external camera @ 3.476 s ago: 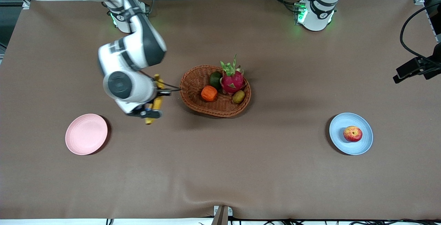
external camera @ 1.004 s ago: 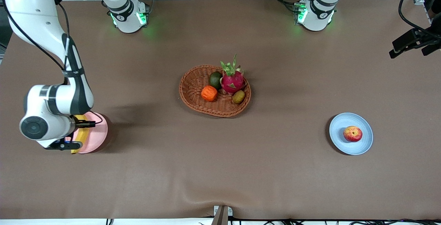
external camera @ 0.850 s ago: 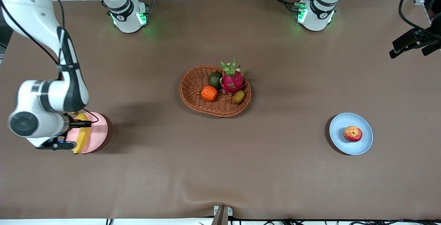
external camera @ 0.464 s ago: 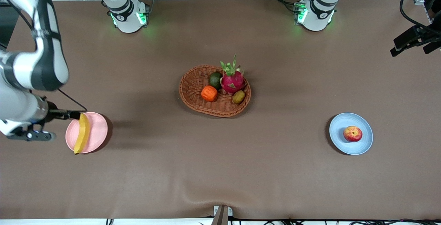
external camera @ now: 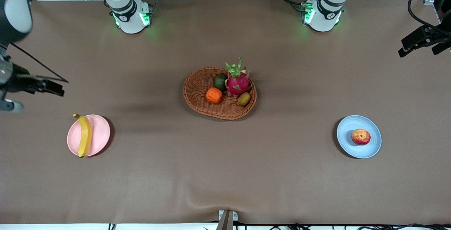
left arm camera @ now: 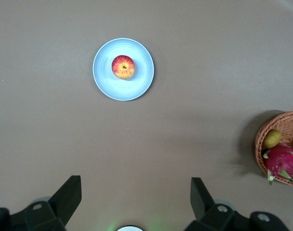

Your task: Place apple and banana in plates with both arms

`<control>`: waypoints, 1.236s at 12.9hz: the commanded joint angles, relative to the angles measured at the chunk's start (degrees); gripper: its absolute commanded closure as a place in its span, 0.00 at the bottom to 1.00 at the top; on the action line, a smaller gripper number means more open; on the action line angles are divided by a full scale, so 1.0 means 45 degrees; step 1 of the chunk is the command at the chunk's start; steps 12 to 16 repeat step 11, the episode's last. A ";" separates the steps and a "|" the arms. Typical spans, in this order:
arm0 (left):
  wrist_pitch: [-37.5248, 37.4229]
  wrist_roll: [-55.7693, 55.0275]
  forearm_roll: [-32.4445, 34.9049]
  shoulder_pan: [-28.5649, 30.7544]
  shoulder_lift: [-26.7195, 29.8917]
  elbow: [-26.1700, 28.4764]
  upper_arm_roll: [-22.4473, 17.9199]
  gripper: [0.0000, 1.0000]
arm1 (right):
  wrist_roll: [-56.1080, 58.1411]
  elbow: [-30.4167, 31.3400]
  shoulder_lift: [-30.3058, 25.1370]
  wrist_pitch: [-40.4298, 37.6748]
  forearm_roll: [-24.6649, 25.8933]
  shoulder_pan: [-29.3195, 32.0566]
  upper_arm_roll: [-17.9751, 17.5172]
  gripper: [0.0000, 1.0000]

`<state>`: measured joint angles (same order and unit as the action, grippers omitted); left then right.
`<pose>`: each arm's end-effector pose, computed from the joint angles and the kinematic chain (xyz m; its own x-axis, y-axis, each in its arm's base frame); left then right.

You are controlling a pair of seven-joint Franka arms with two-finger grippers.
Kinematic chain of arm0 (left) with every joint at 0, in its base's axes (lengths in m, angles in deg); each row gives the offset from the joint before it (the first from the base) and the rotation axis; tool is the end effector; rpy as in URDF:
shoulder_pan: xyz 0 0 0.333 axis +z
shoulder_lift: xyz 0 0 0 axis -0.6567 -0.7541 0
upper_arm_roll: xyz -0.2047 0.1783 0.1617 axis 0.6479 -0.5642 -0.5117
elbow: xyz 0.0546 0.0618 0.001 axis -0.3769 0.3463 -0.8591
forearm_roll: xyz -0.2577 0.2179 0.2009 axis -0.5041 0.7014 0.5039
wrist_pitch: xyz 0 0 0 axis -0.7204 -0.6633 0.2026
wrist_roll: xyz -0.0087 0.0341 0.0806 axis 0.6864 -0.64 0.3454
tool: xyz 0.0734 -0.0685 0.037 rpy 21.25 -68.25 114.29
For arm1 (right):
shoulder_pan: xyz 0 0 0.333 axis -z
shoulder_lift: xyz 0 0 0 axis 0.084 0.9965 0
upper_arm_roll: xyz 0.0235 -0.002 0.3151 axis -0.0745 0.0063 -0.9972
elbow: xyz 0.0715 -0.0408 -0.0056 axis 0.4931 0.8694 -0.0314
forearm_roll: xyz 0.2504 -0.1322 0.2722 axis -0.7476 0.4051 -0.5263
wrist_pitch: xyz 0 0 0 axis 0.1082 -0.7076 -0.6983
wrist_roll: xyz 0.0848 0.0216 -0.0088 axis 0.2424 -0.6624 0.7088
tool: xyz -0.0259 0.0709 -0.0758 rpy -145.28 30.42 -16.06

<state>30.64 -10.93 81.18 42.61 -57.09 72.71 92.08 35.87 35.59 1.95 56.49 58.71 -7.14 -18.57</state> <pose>0.5277 -0.0152 0.6804 0.9958 0.0910 0.0024 0.0910 -0.9957 0.0196 0.5838 -0.0394 0.5651 0.9913 -0.1004 -0.0856 -0.0974 -0.9945 0.0387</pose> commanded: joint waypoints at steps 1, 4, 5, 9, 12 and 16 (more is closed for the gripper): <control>-0.0077 0.0079 0.0272 0.0006 0.0093 -0.0061 0.0010 0.00 | 0.0142 0.0389 -0.0720 -0.0563 -0.0212 0.0591 -0.0115 0.00; -0.0096 0.0080 0.0272 0.0006 0.0054 -0.0062 -0.0030 0.00 | -0.0034 0.0330 -0.1208 -0.1423 -0.1205 0.1315 -0.0175 0.00; -0.0096 0.0041 0.0272 0.0006 0.0073 -0.0062 -0.0030 0.00 | -0.0112 0.0330 -0.1442 -0.1465 -0.1227 0.1317 -0.0194 0.00; -0.0135 -0.0037 0.0213 0.0006 0.0093 -0.0062 -0.0030 0.00 | -0.0932 0.0447 -0.1951 -0.1700 -0.1052 0.1337 -0.0916 0.00; -0.0155 -0.0037 0.0194 0.0006 0.0112 -0.0062 0.0009 0.00 | -0.0739 0.0349 -0.1893 -0.1564 -0.0683 0.1297 -0.0878 0.00; -0.0155 -0.0037 0.0194 0.0006 0.0112 -0.0062 0.0009 0.00 | -0.0739 0.0349 -0.1893 -0.1564 -0.0683 0.1297 -0.0878 0.00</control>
